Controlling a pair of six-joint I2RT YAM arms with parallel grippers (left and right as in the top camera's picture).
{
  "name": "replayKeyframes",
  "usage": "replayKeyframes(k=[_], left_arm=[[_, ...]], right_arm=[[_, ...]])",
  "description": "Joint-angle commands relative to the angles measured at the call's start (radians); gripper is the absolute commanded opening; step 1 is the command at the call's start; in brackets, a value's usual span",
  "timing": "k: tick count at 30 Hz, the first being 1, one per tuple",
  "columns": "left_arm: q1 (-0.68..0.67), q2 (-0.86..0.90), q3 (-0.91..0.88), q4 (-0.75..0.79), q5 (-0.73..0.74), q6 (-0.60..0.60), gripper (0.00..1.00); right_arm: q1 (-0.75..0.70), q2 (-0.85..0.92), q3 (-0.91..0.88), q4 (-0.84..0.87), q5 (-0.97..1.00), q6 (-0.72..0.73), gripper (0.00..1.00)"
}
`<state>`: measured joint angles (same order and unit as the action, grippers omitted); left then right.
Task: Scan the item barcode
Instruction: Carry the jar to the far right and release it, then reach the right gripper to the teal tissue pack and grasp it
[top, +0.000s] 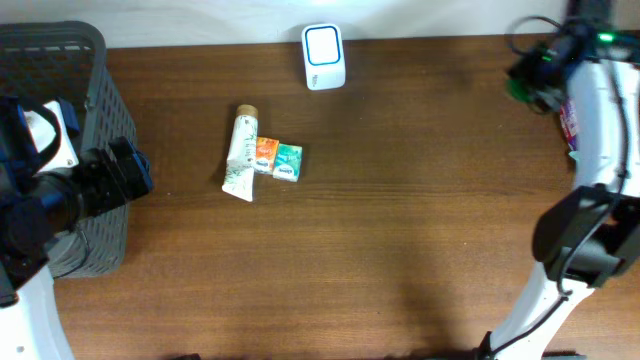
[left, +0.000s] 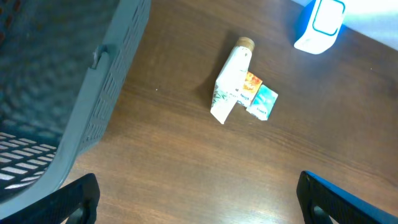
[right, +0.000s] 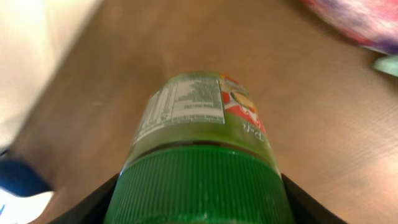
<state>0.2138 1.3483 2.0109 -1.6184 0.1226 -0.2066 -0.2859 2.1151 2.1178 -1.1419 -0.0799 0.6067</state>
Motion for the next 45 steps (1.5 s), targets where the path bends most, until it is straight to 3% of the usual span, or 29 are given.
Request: replayKeyframes(k=[1,9,10,12,17,21,24,25,28,35,45], left_arm=[[0.005,-0.002,0.0,0.001,0.0,-0.01,0.99],[0.005,-0.002,0.0,0.001,0.0,-0.009,0.99],[0.005,-0.002,0.0,0.001,0.0,-0.01,0.99],[0.005,-0.002,0.0,0.001,0.0,-0.01,0.99],[0.005,-0.002,0.0,0.001,0.0,-0.01,0.99],[0.005,-0.002,0.0,0.001,0.0,-0.01,0.99],[0.005,-0.002,0.0,0.002,0.0,-0.01,0.99],[0.005,-0.002,0.0,0.001,0.0,-0.01,0.99],[0.005,-0.002,0.0,0.001,0.0,-0.01,0.99],[0.005,-0.002,0.0,0.001,0.0,-0.009,0.99],[0.005,-0.002,0.0,0.001,0.0,-0.009,0.99]], right_arm=[[-0.103,0.016,-0.001,-0.068,-0.041,-0.021,0.61],[-0.279,0.138,-0.052,-0.084,-0.041,-0.034,0.64],[-0.28,0.15,-0.052,-0.081,-0.041,-0.034,0.69],[-0.28,0.158,-0.052,-0.067,-0.04,-0.034,0.98],[-0.28,0.147,-0.02,-0.075,-0.062,-0.093,0.99],[-0.249,0.022,0.06,-0.136,-0.075,-0.122,0.99],[-0.188,-0.08,0.065,-0.156,-0.143,-0.188,0.99],[-0.135,-0.116,0.065,-0.173,-0.22,-0.285,0.98],[-0.005,-0.125,0.062,-0.228,-0.264,-0.368,0.98],[0.317,-0.097,0.028,-0.228,-0.256,-0.367,0.99],[0.622,0.003,0.025,-0.148,-0.223,-0.359,0.99]])
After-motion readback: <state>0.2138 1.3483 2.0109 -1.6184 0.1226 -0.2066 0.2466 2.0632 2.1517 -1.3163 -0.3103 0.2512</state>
